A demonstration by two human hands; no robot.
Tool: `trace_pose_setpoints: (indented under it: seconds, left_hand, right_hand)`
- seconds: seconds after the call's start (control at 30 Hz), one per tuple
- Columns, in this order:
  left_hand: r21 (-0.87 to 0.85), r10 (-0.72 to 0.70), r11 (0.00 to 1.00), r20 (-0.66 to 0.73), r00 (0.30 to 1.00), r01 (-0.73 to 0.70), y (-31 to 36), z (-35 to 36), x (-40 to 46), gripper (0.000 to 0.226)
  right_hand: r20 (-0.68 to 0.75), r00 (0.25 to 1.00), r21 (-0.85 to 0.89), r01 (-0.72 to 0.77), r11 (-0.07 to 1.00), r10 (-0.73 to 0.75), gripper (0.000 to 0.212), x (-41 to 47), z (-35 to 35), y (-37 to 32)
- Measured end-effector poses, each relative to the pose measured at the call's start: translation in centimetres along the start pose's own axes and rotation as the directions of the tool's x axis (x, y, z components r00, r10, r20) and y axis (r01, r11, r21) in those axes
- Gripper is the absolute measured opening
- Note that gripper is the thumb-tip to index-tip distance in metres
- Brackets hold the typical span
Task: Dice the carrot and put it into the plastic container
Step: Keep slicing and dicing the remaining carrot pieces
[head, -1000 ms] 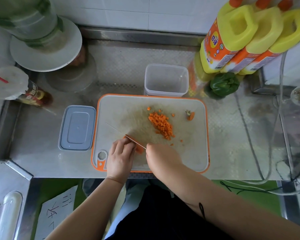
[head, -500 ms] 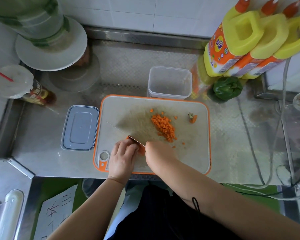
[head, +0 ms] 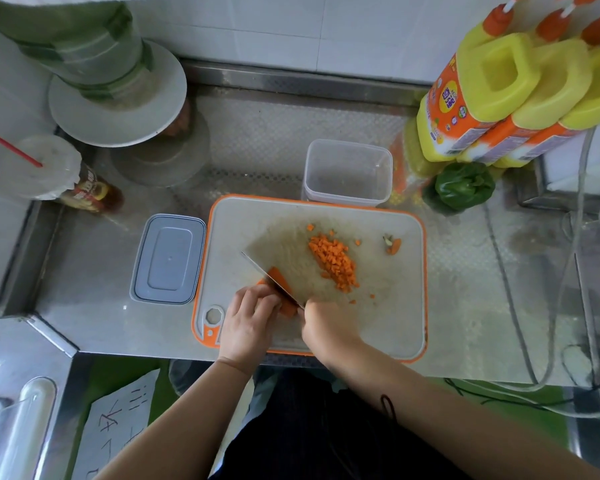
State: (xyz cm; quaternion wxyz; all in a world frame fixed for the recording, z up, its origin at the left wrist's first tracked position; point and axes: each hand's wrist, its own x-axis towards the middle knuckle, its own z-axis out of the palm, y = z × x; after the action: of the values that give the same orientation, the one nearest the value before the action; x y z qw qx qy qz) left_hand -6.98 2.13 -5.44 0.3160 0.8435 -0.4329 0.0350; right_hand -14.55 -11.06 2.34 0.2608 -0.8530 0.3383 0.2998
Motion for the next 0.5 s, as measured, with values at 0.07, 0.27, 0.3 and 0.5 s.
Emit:
trace_pose_setpoints:
  seconds: [0.07,0.27,0.3,0.5]
  left_hand:
    - [0.002,0.011,1.000,0.004,1.000,-0.011,0.0,-0.1,0.1,0.015]
    - [0.010,0.048,0.999,-0.003,0.999,-0.048,0.1,-0.5,0.2,0.007]
    - [0.011,0.050,0.999,0.002,0.999,-0.050,0.2,-0.6,0.3,0.008]
    - [0.105,0.057,0.993,0.046,0.997,-0.062,0.2,-0.7,0.1,0.008]
  right_hand:
    - [0.003,1.000,0.016,0.006,1.000,-0.007,0.013,0.2,0.2,0.2]
    - [-0.046,0.997,0.094,0.073,0.993,-0.069,0.026,0.4,-1.5,1.6]
    - [-0.077,0.994,0.108,0.079,0.991,-0.070,0.027,0.2,-1.7,1.7]
    - [-0.171,0.974,0.032,0.155,0.987,-0.147,0.028,-2.0,-1.3,1.6]
